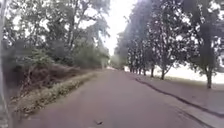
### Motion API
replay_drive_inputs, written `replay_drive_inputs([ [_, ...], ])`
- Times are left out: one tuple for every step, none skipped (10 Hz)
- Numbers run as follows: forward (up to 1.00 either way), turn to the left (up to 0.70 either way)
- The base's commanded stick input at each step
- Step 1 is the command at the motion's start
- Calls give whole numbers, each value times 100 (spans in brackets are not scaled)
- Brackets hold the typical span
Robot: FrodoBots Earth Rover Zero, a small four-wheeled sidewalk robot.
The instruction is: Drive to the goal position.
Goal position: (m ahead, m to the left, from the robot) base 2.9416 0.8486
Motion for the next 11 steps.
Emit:
replay_drive_inputs([
  [70,0],
  [70,0],
  [70,0],
  [70,0],
  [70,0],
  [70,0],
  [70,0],
  [70,0],
  [70,0],
  [70,0],
  [70,0],
])
